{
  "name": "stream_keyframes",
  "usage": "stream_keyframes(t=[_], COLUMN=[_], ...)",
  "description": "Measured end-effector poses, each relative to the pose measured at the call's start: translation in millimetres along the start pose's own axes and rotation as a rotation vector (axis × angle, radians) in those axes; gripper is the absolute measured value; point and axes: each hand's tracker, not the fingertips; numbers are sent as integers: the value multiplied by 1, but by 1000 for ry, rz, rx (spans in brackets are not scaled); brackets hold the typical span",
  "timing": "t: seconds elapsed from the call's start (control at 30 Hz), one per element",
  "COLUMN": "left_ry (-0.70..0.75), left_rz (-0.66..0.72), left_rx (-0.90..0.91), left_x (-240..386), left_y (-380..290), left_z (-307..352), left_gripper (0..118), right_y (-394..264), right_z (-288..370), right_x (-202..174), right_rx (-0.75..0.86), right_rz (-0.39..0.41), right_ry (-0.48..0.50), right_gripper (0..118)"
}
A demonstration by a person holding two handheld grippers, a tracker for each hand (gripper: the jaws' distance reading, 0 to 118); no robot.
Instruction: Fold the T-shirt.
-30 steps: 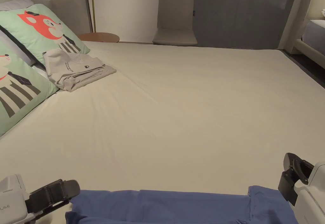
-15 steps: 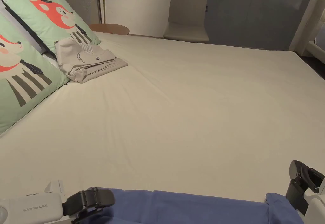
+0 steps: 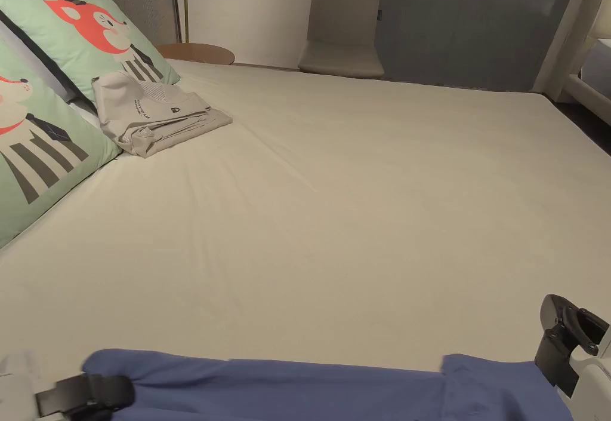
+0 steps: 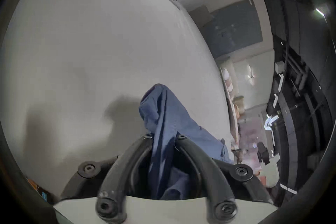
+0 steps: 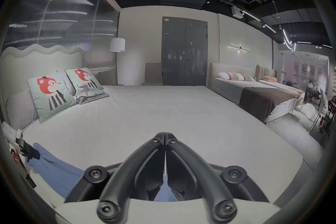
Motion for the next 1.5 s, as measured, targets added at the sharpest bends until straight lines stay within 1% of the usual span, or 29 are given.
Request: stream_keyframes(t=[0.03, 0.1, 0.13, 0.23, 0.33, 0.43, 0.5, 0.6, 0.77, 0.87, 0.9, 0.93, 0.97, 1.0, 1.1, 1.13, 1.2, 1.23, 1.27, 1.3, 1.33, 1.37, 1.4, 1.5], left_ry=[34, 92, 97, 40, -48, -134, -137, -103, -71, 5, 43, 68, 61, 31, -26, -46, -34, 22, 106, 177, 237, 326, 401, 335], left_rz=[25, 5, -1, -40, -116, -180, -242, -300, -304, -342, -374, -392, -400, -386, -389, -402, -424, -430, -449, -509, -586, -657, -700, -752], left_rx=[32, 60, 67, 60, 29, -45, -100, -190, -246, -292, -285, -267, -250, -228, -95, -28, 118, 182, 240, 284, 306, 318, 307, 198], left_x=[-9, -14, -11, 16, 58, 106, 135, 161, 174, 180, 182, 183, 186, 187, 195, 197, 197, 197, 197, 197, 196, 197, 196, 194], left_y=[7, 11, 10, 3, -6, -21, -36, -61, -96, -116, -121, -124, -128, -128, -127, -127, -126, -127, -129, -133, -139, -148, -156, -180], left_z=[12, 30, 37, 42, 28, -3, -35, -84, -150, -177, -181, -182, -179, -173, -145, -134, -113, -108, -105, -106, -110, -121, -130, -149], left_gripper=[6, 6, 6, 6, 6, 6, 6, 6, 6, 6, 9, 16, 31, 53, 105, 112, 110, 108, 100, 67, 30, 1, 1, 1], right_y=[0, -3, -4, -8, -9, -8, -8, -8, -11, -13, -14, -14, -15, -16, -19, -20, -22, -23, -25, -26, -27, -27, -29, -30], right_z=[0, 0, -1, -3, -4, -2, 2, 8, 16, 19, 21, 22, 23, 24, 24, 25, 26, 26, 25, 25, 25, 24, 24, 25], right_x=[1, 0, -1, -4, -8, -9, -4, 7, 30, 43, 48, 51, 54, 57, 63, 64, 65, 66, 67, 67, 67, 68, 68, 70], right_rx=[0, -3, -5, -17, -16, -9, 1, 11, 14, 10, 12, 13, 13, 12, 5, 4, 0, -1, -3, -5, -7, -9, -10, -11], right_rz=[-7, -12, -11, -25, -25, -22, -29, -49, -72, -92, -97, -102, -107, -112, -128, -132, -141, -144, -147, -150, -152, -156, -160, -168], right_ry=[1, 4, 7, 27, 52, 71, 74, 63, 24, 0, -10, -16, -21, -26, -35, -36, -36, -33, -33, -30, -28, -26, -23, -20], right_gripper=[1, 1, 1, 1, 1, 1, 1, 1, 1, 1, 1, 1, 1, 1, 1, 1, 1, 1, 1, 1, 1, 1, 1, 1])
